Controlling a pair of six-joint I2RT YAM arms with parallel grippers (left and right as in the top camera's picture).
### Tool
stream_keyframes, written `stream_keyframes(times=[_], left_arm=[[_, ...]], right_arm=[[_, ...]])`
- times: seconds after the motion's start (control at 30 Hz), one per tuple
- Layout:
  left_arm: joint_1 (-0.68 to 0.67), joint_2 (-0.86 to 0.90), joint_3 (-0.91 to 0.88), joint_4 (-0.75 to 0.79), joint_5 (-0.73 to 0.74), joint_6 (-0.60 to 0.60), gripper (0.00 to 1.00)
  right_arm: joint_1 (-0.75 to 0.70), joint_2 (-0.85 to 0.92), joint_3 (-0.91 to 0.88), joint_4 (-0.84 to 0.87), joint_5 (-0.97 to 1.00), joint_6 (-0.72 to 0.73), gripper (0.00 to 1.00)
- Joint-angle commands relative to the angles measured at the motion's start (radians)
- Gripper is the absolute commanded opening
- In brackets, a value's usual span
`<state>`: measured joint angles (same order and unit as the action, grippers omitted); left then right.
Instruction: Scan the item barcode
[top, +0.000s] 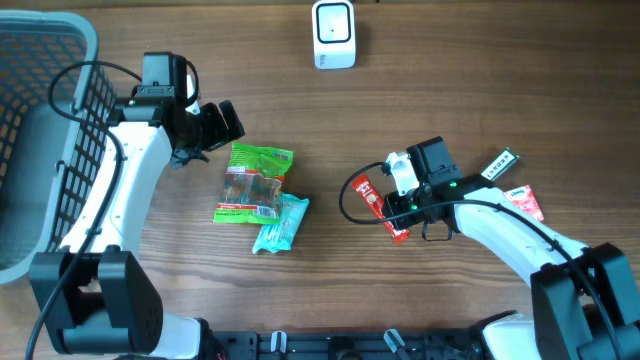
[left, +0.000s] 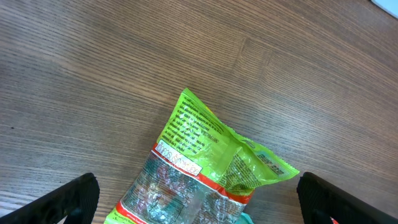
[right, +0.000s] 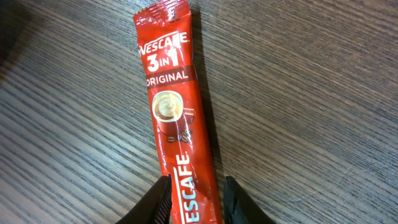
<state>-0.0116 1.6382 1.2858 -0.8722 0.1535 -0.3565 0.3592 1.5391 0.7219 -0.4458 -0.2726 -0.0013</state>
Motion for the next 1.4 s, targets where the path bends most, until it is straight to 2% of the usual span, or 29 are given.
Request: stream_keyframes(times=[0.0,0.07,0.13,0.33,0.93,1.07,1.37], left_arm=[[0.003,0.008,-0.006,0.0,-0.006,-0.002,1.0],[0.003,0.008,-0.006,0.0,-0.006,-0.002,1.0],[0.003,0.008,-0.006,0.0,-0.006,-0.002,1.0],[0.003,0.008,-0.006,0.0,-0.006,-0.002,1.0],[0.003,0.008,-0.006,0.0,-0.006,-0.002,1.0],[0.003,0.008,-0.006,0.0,-0.006,-0.002,1.0],[0.003,0.008,-0.006,0.0,-0.006,-0.002,1.0]], right_arm=[[0.008,0.015,-0.01,0.004,-0.019,0.003,0.29],[0.008,0.016,-0.011,0.008,-0.015,0.003,0.34],[0.008,0.016,-0.011,0.016,-0.016,0.004,0.33],[0.008,0.015,-0.011,0.026,-0.016,0.004,0.16],[0.008,0.016,-0.011,0.042,-0.016,0.006,0.16],[0.008,0.015,-0.011,0.037,-0.016,0.061,0.16],[0.008,0.015,-0.011,0.031,-0.016,0.052,0.04]])
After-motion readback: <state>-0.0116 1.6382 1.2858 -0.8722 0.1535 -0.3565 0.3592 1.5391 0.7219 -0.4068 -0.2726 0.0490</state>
